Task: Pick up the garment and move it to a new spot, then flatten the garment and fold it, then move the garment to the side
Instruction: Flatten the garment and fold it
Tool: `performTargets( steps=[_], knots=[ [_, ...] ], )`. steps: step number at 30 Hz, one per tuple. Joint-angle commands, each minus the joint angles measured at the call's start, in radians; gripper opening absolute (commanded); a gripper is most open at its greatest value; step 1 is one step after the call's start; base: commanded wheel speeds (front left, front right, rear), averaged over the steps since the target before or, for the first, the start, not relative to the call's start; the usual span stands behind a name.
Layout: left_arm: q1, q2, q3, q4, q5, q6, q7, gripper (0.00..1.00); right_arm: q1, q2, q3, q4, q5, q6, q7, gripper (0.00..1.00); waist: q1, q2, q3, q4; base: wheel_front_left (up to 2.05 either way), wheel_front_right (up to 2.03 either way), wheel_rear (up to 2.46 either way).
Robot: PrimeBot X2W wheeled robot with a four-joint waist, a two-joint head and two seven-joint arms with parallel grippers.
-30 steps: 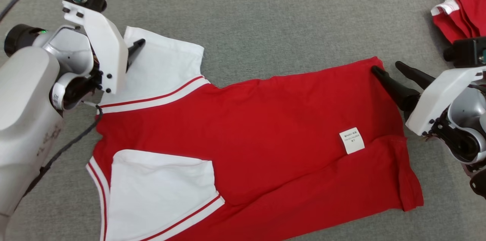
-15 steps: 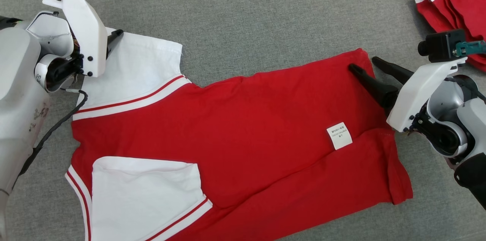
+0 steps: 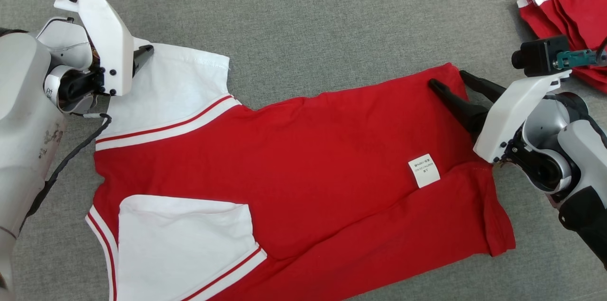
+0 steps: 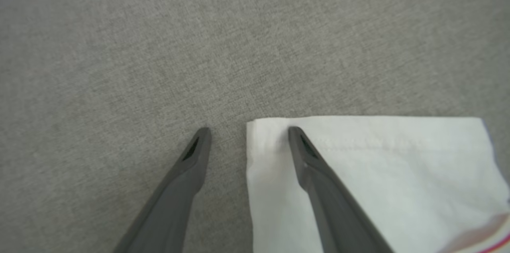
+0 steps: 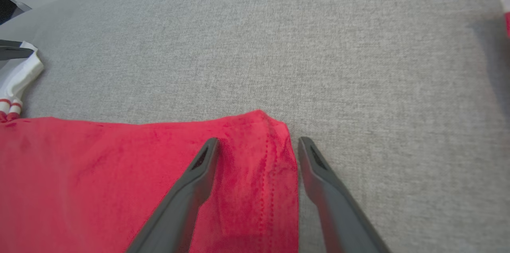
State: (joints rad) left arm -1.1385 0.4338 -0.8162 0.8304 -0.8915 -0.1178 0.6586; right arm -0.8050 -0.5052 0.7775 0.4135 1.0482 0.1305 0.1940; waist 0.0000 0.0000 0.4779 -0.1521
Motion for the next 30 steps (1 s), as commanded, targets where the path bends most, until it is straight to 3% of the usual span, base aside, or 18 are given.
performTargets(
  steps=[1,2,3,4,6,21,30],
  knots=[
    [0.027,-0.006,-0.019,0.018,-0.012,-0.005,0.03,1.0,-0.009,0.002,0.009,0.009,0.006,0.001,-0.008,0.79,0.0,0.0,-0.001,0.0,0.0,0.0,0.0],
    [0.027,-0.005,-0.019,0.015,-0.012,-0.006,0.025,1.0,-0.013,0.003,0.015,0.01,0.007,0.001,-0.013,0.5,0.0,0.0,-0.003,0.0,0.0,0.0,0.0],
    [0.025,-0.004,-0.018,0.011,-0.012,-0.007,0.014,0.85,-0.017,0.003,0.02,0.011,0.008,0.001,-0.016,0.42,0.0,0.0,-0.005,0.0,0.0,0.0,0.0],
    [0.025,-0.002,-0.018,0.01,-0.014,-0.007,0.009,0.5,-0.019,0.004,0.025,0.013,0.01,0.001,-0.022,0.29,0.0,0.0,-0.008,-0.001,0.0,0.0,0.0],
    [0.03,-0.002,-0.019,0.009,-0.019,-0.01,0.003,0.0,-0.022,0.005,0.036,0.016,0.012,0.001,-0.034,0.0,0.0,0.0,-0.018,-0.001,0.0,0.0,0.0],
    [0.081,0.03,-0.033,-0.067,-0.089,-0.013,-0.071,0.0,0.045,-0.013,0.067,0.092,0.057,0.0,-0.146,0.0,0.0,0.0,-0.17,0.042,0.0,0.0,0.0],
    [0.18,0.113,-0.067,-0.252,-0.23,-0.013,0.041,0.0,0.099,-0.033,0.099,0.113,0.098,0.0,-0.132,0.0,0.0,0.0,-0.282,0.094,0.0,0.0,0.0]
  ],
)
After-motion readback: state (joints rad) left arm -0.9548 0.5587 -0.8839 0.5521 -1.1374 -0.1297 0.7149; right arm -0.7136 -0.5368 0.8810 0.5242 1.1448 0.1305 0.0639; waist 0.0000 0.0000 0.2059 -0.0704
